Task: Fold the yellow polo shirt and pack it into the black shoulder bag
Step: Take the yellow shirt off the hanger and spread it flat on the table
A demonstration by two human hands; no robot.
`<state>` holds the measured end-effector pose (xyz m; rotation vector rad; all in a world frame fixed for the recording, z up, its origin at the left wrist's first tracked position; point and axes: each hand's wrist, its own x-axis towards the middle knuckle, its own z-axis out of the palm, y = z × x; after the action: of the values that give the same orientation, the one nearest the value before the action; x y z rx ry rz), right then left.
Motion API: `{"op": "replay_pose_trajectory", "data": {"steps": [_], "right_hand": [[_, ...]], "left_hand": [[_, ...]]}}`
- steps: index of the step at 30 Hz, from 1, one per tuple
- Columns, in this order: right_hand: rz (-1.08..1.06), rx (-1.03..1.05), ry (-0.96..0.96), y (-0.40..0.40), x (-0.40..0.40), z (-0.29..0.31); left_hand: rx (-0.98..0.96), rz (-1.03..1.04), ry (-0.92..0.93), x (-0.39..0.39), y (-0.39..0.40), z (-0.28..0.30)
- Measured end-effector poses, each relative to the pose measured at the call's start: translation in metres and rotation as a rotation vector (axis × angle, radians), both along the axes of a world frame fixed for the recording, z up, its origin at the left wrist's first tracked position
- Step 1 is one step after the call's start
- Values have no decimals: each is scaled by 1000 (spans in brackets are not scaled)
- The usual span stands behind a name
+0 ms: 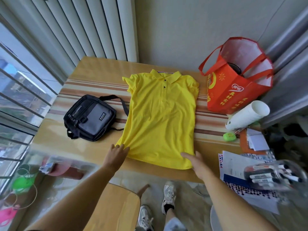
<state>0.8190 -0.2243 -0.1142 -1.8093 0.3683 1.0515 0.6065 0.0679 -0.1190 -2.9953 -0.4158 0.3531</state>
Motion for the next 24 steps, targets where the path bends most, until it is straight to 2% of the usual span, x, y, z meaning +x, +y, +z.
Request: {"op": "replay_pose_trajectory", "data": {"steps": [3, 5, 7, 10, 12, 14, 15, 17, 19, 22, 24], "right_hand": [[-118, -7, 104, -8, 8, 4], [-138, -111, 73, -16, 13, 10], [-50, -241, -42, -27, 16, 11], [146, -604, -226, -39, 12, 11], [169, -784, -279, -41, 3, 16], [161, -872, -344, -35, -6, 15], [198, -897, -417, -30, -10, 13], [426, -883, -659, -16, -13, 4], [697, -705, -821, 1, -13, -3], [1009, -562, -839, 21, -10, -11], [1067, -598, -807, 22, -7, -16]], "left_hand": [[45, -22, -9, -2, 5, 1], [63, -40, 5, -4, 6, 2], [71, -46, 14, -5, 8, 1], [74, 1, 45, -8, 9, -7], [86, 59, 151, -9, 4, -2], [67, 70, 346, -5, -4, 5], [70, 52, 388, 0, -5, 7], [35, 58, 436, 17, -8, 14], [-8, 82, 304, 36, -10, 20], [-178, 69, 195, 52, -12, 13], [-283, 114, 183, 58, -19, 6]]}}
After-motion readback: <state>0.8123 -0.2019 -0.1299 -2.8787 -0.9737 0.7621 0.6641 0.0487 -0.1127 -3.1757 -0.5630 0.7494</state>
